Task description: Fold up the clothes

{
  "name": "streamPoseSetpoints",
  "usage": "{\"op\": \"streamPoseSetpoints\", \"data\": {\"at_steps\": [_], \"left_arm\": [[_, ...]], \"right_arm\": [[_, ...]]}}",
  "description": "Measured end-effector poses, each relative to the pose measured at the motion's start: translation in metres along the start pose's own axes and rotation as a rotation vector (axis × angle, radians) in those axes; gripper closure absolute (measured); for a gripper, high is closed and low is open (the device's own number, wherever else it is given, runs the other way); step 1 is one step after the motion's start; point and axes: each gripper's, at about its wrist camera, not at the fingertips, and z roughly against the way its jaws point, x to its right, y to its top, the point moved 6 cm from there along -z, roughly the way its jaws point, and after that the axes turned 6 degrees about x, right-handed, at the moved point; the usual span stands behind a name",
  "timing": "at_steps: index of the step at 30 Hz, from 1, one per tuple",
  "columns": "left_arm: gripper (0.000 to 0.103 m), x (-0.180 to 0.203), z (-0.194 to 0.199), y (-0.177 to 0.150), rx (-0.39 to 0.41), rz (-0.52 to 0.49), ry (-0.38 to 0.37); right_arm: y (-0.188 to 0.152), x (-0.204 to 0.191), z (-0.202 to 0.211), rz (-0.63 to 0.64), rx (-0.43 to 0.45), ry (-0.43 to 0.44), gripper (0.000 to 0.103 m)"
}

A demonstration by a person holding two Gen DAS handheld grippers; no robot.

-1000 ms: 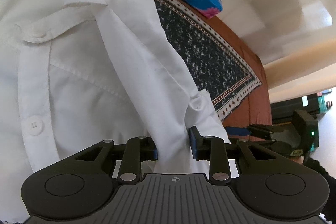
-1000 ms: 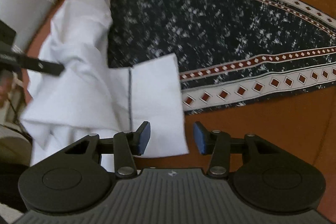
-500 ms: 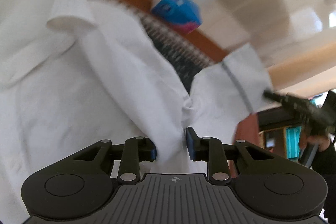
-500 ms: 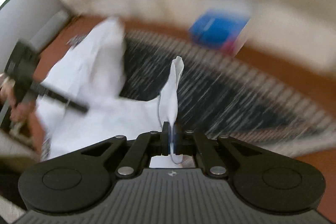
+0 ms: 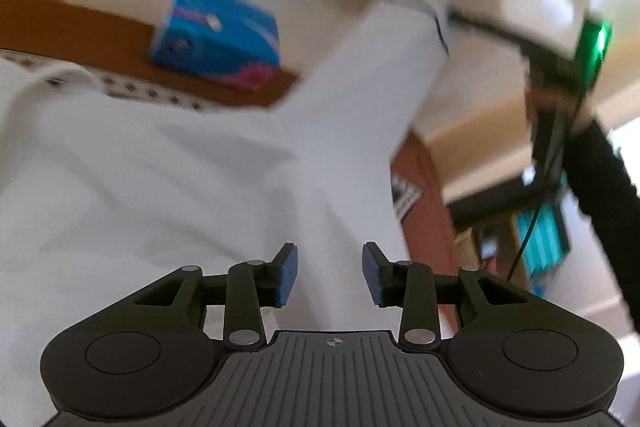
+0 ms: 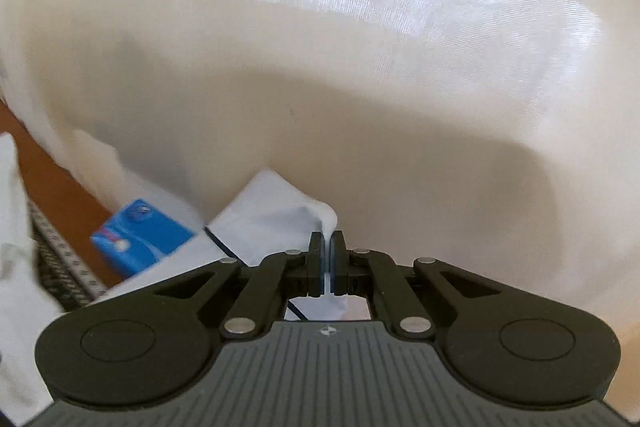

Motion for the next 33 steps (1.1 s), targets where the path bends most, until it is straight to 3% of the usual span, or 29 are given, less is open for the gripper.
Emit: {"op": "streamPoseSetpoints", "data": {"at_steps": [6,8,9,10,11,12,16,19,26,30,33], "left_arm": [[0.051,-0.004,-0.086,0.002,-0.093,0.02,0.077],[0.051,-0.009,-0.105,0.003,-0.108,0.022,0.124],[0.051,-0.011,-0.11,0.006,-0.117,0.022,0.13],[0.051,-0.012,-0.114,0.009,-0.123,0.022,0.135],[0.051,-0.01,-0.108,0.013,-0.108,0.018,0.126],[0.051,-0.008,-0.103,0.018,-0.093,0.013,0.117],[0.043,-0.006,-0.067,0.044,0.021,-0.005,0.116],[0.042,-0.013,-0.054,0.068,0.071,-0.017,0.166],[0.03,-0.023,-0.067,0.087,0.017,-0.122,0.189],[0.029,-0.024,-0.083,0.088,-0.014,-0.136,0.204],[0.029,-0.023,-0.099,0.086,-0.045,-0.157,0.217]], "right_arm": [[-0.037,-0.004,-0.061,-0.086,-0.043,-0.018,0.097],[-0.054,-0.004,-0.076,-0.117,-0.091,-0.029,0.086],[-0.062,-0.003,-0.08,-0.127,-0.124,-0.036,0.069],[-0.068,-0.002,-0.08,-0.126,-0.144,-0.048,0.06],[-0.071,0.001,-0.075,-0.115,-0.149,-0.056,0.06],[-0.072,0.004,-0.064,-0.112,-0.143,-0.05,0.059],[-0.08,0.011,0.015,-0.159,-0.107,0.032,0.04],[-0.11,-0.008,0.071,-0.248,-0.141,0.151,0.038],[-0.204,-0.07,0.171,-0.509,-0.323,0.405,0.034],[-0.248,-0.092,0.198,-0.603,-0.412,0.454,0.033],[-0.267,-0.102,0.204,-0.663,-0.43,0.464,0.033]]}}
